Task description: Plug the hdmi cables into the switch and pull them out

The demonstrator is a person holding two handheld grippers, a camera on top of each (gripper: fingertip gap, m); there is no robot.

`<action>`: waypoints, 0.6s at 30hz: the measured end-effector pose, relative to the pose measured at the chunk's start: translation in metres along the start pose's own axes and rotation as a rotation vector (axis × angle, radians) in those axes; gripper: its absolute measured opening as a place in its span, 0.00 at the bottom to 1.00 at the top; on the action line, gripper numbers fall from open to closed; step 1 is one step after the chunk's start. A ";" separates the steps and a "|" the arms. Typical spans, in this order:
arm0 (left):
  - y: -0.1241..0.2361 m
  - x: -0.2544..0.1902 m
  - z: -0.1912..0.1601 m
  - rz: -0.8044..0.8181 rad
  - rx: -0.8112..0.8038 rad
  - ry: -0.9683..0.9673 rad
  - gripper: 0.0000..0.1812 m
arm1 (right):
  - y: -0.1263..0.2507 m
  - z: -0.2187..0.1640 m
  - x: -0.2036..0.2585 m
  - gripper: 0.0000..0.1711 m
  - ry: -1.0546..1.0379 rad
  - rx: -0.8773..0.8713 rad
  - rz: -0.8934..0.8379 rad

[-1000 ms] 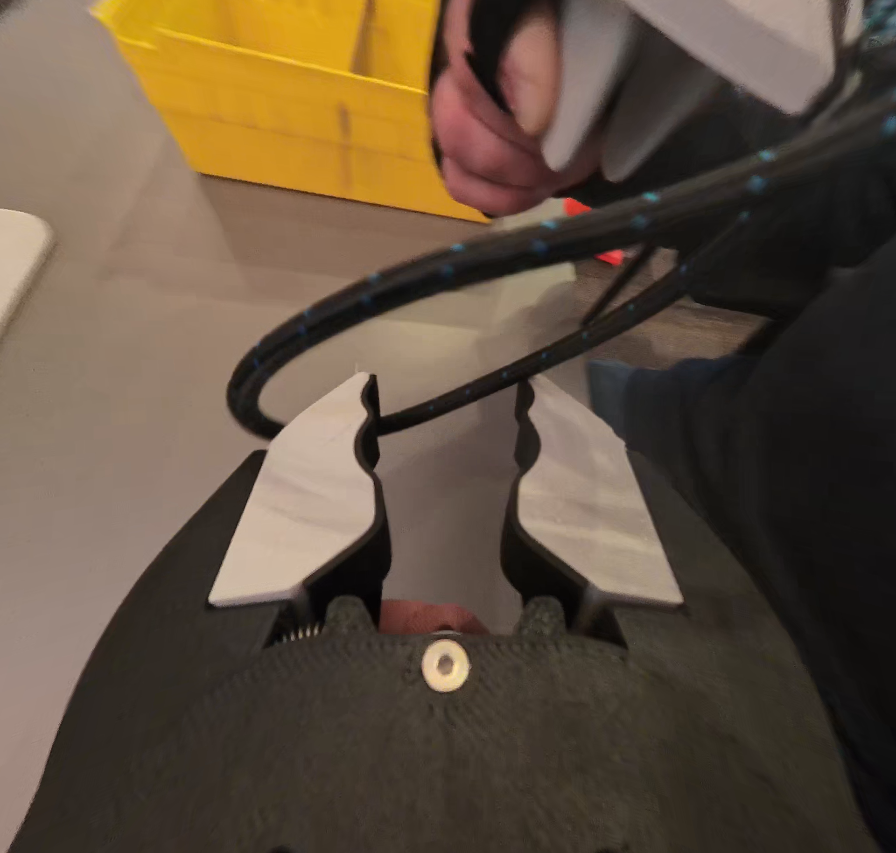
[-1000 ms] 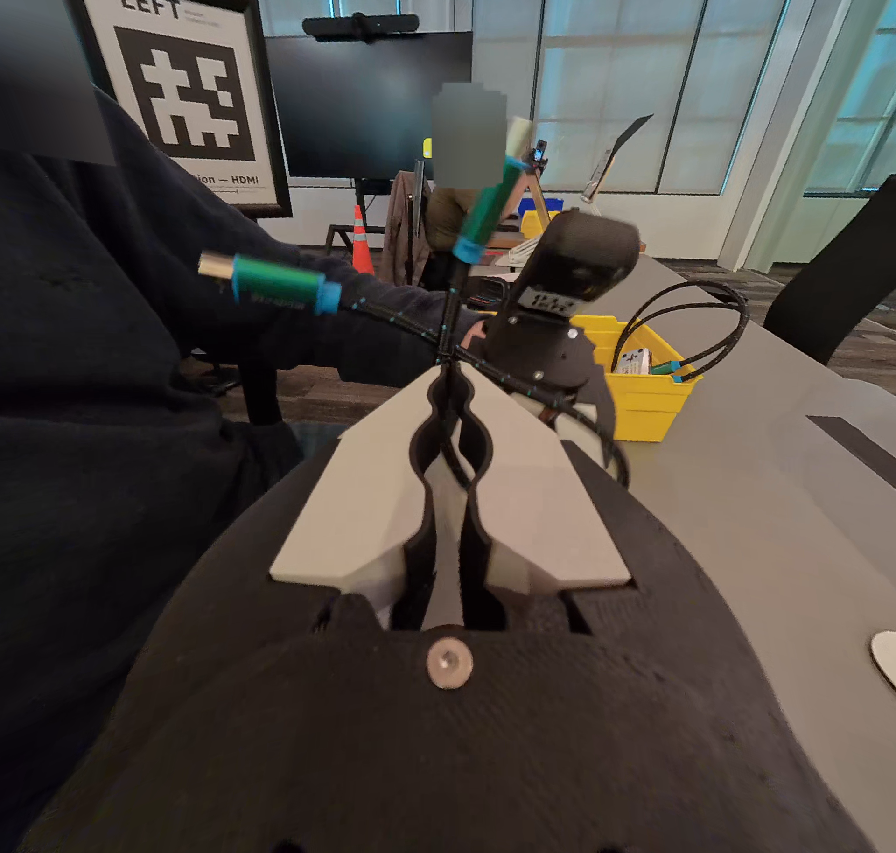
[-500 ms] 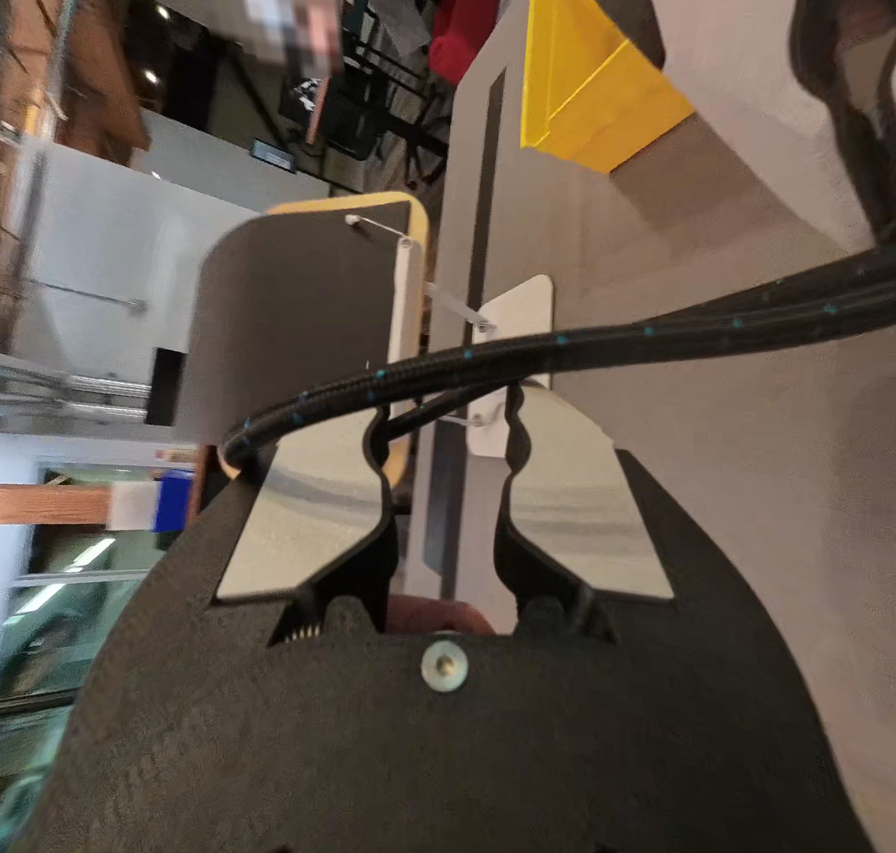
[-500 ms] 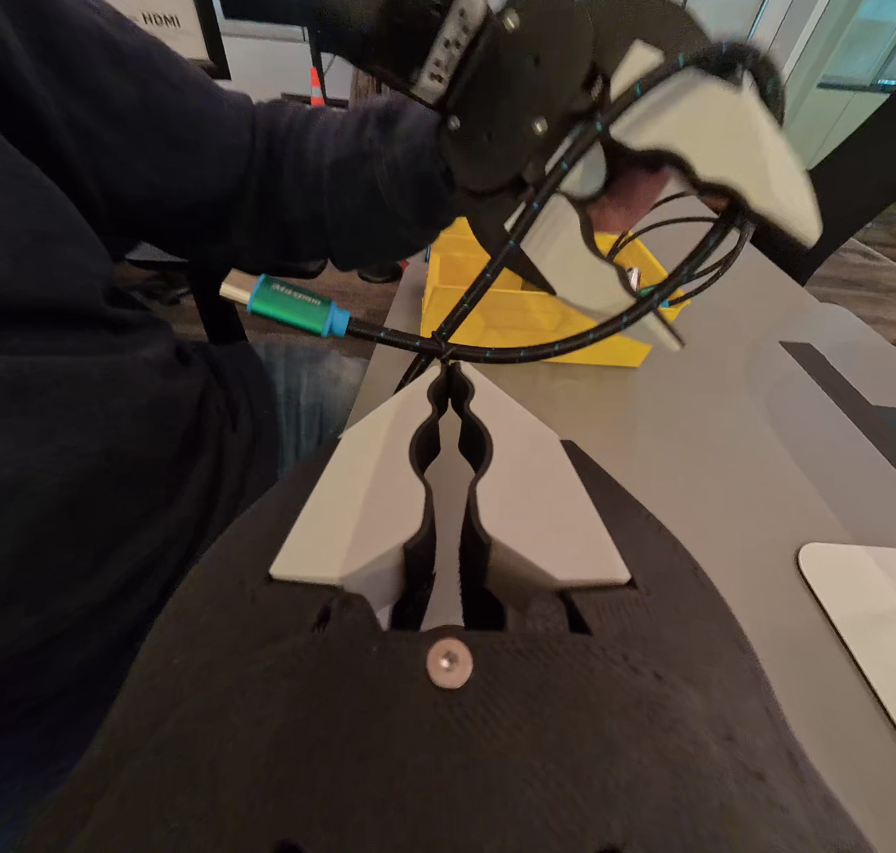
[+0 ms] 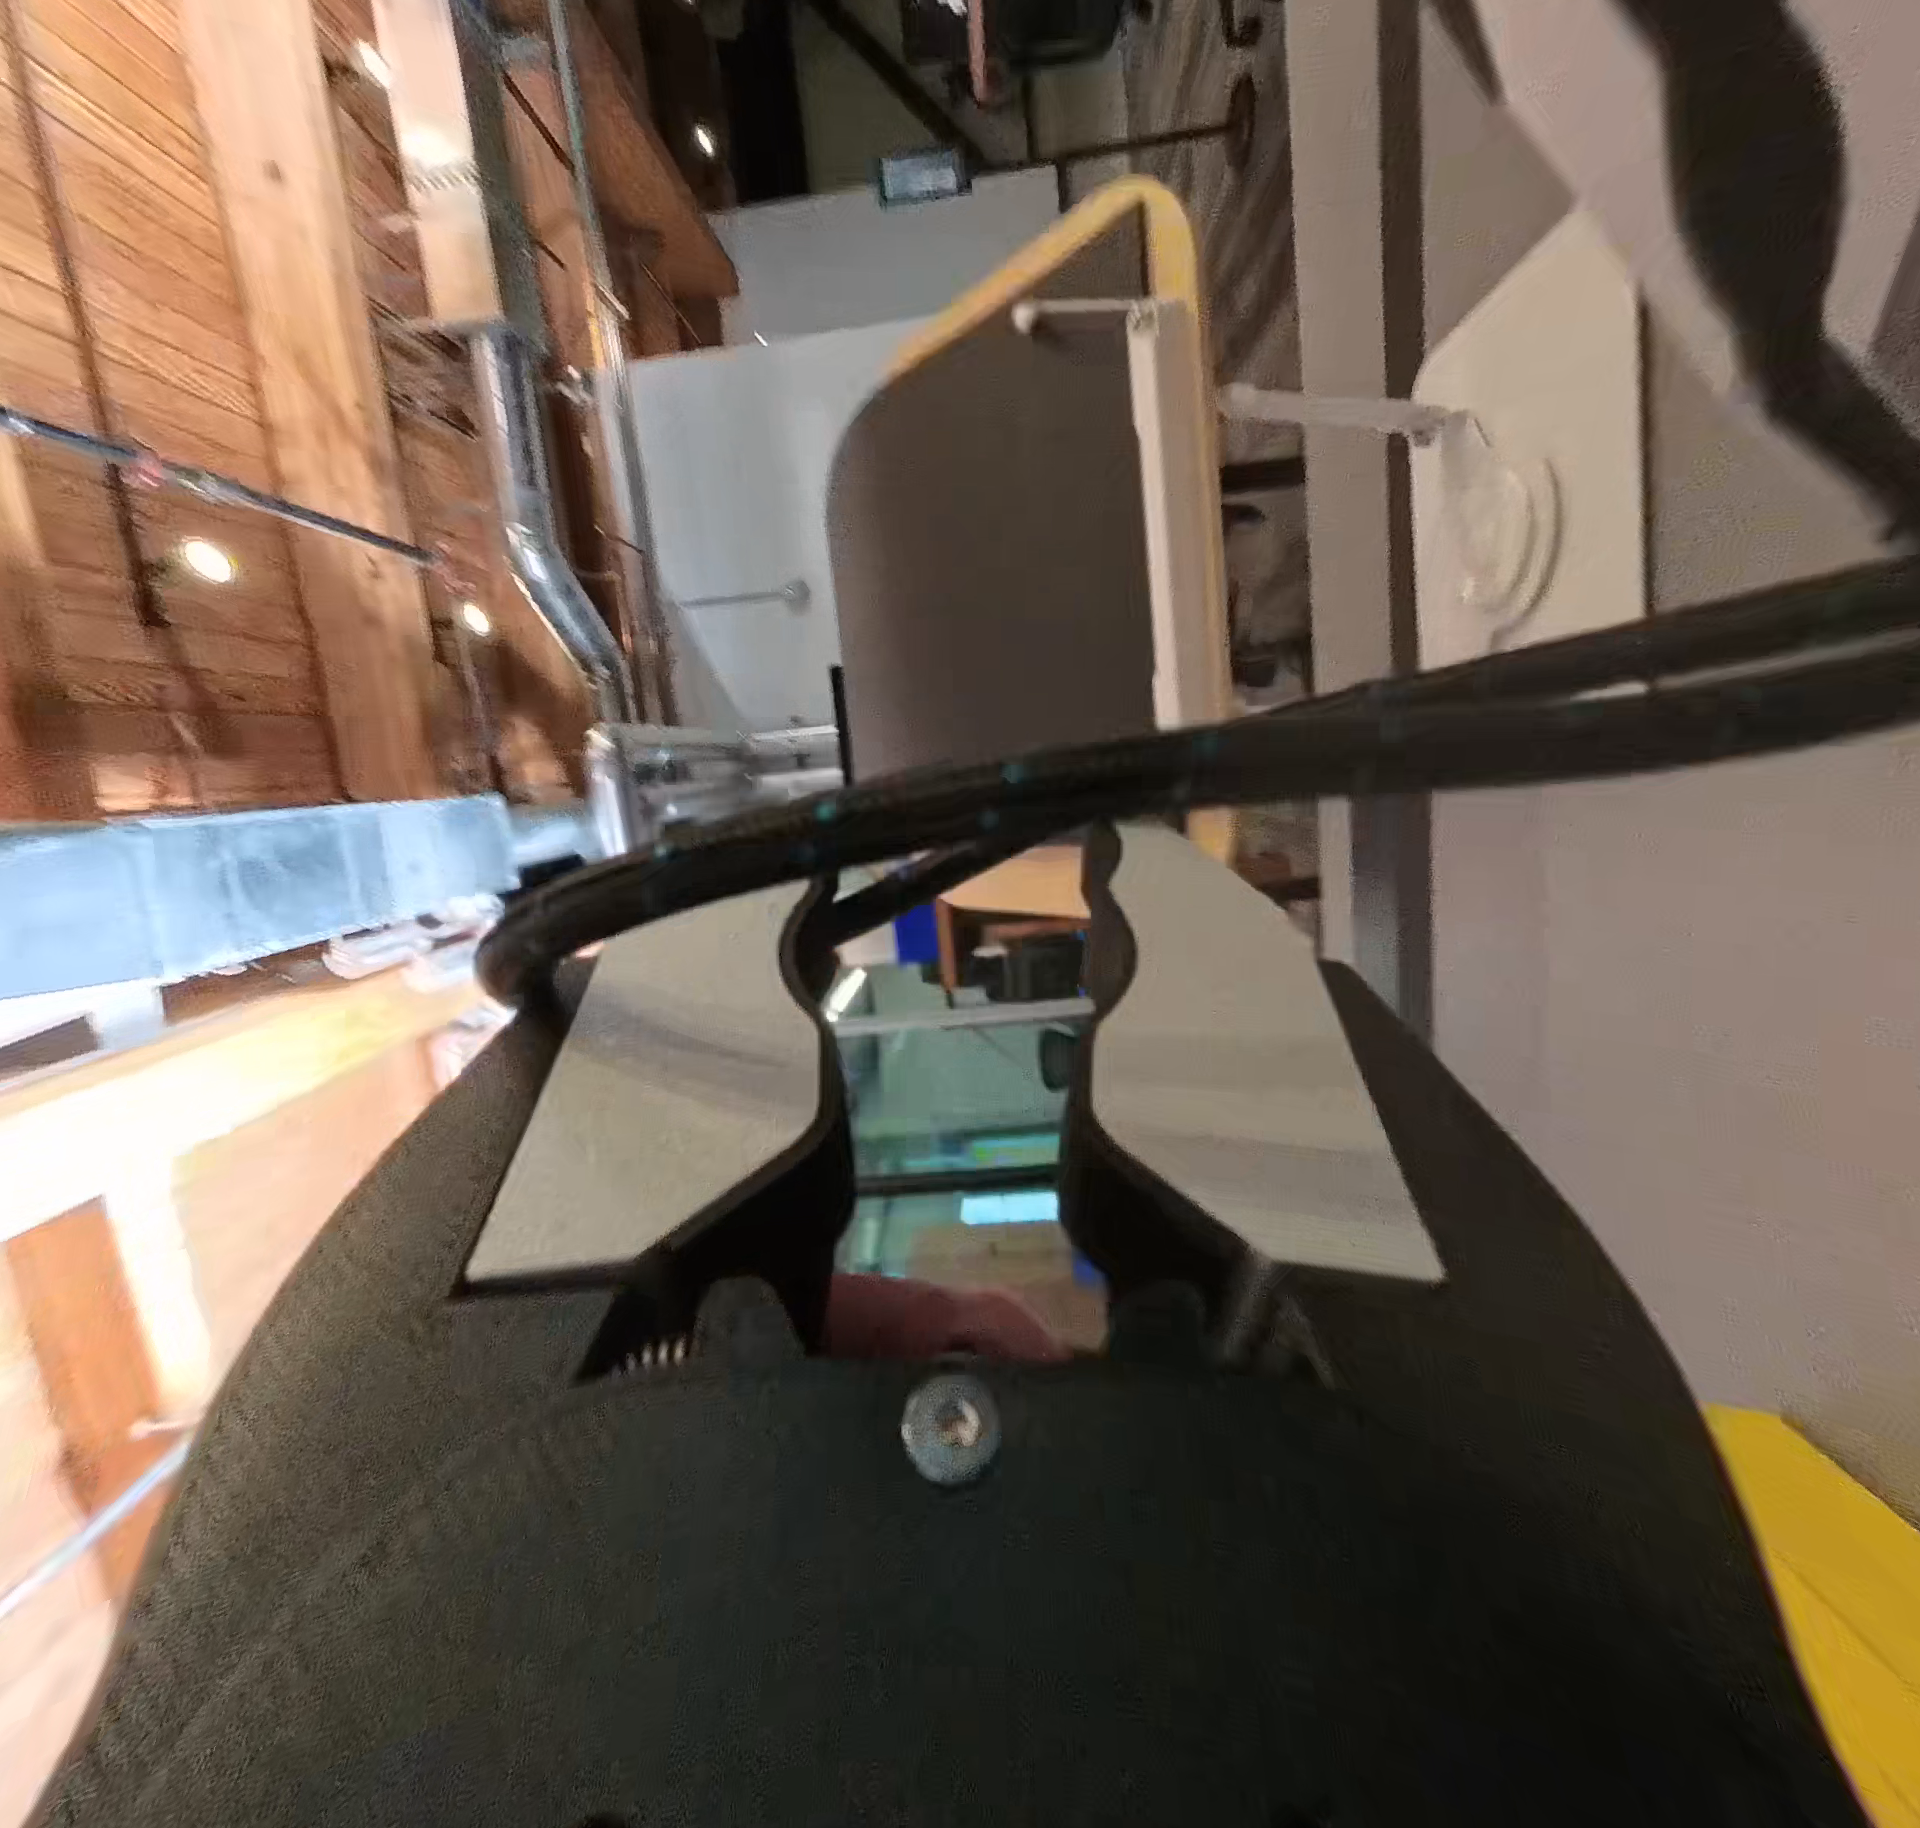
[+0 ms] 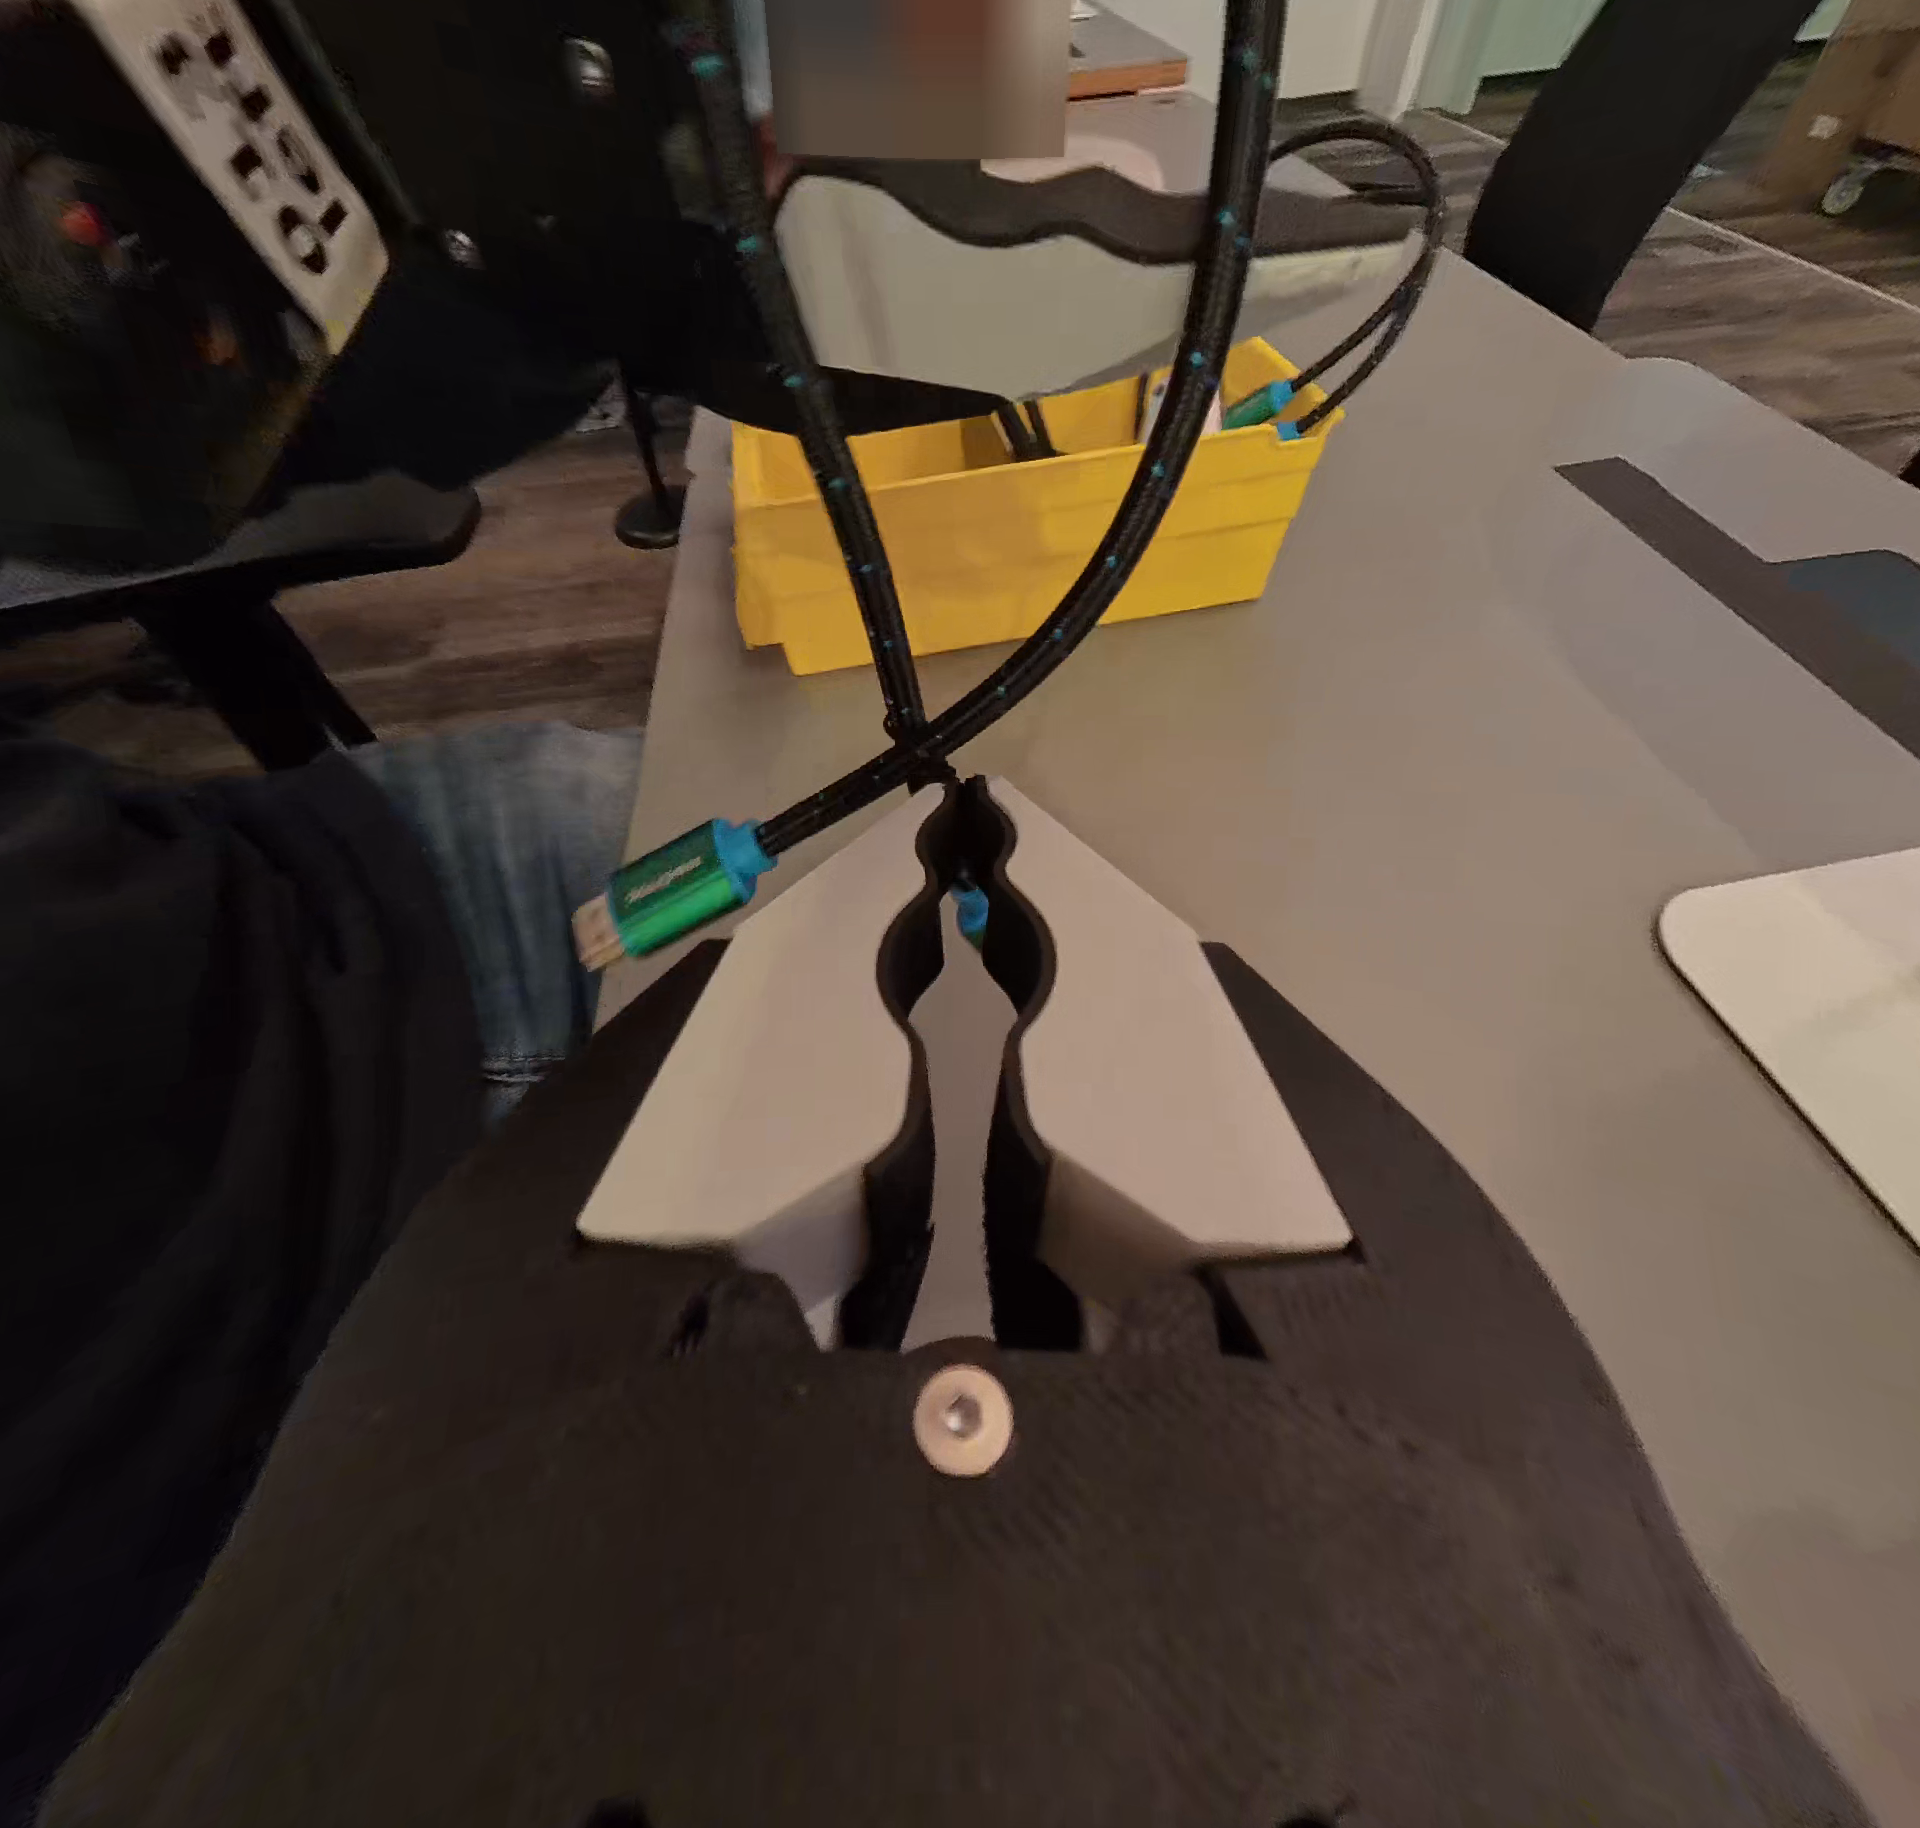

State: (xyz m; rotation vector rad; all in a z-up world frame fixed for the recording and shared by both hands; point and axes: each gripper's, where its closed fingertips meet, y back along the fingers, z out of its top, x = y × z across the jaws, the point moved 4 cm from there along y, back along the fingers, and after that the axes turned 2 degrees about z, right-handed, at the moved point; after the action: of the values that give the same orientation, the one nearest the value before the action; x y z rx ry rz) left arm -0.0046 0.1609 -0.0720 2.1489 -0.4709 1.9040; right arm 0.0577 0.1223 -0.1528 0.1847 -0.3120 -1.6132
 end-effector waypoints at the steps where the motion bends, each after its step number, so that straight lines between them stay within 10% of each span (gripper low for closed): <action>1: -0.004 -0.009 -0.011 -0.060 0.033 0.051 0.24 | 0.002 0.000 -0.003 0.00 -0.006 -0.003 -0.011; 18: 0.036 -0.103 -0.019 -0.660 -0.032 0.950 0.50 | 0.017 0.003 -0.028 0.00 0.009 -0.128 -0.155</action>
State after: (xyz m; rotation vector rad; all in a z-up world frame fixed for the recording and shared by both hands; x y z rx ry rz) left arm -0.0467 0.1440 -0.1729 0.9460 0.3476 2.1291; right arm 0.0748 0.1494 -0.1468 0.1212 -0.1901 -1.7794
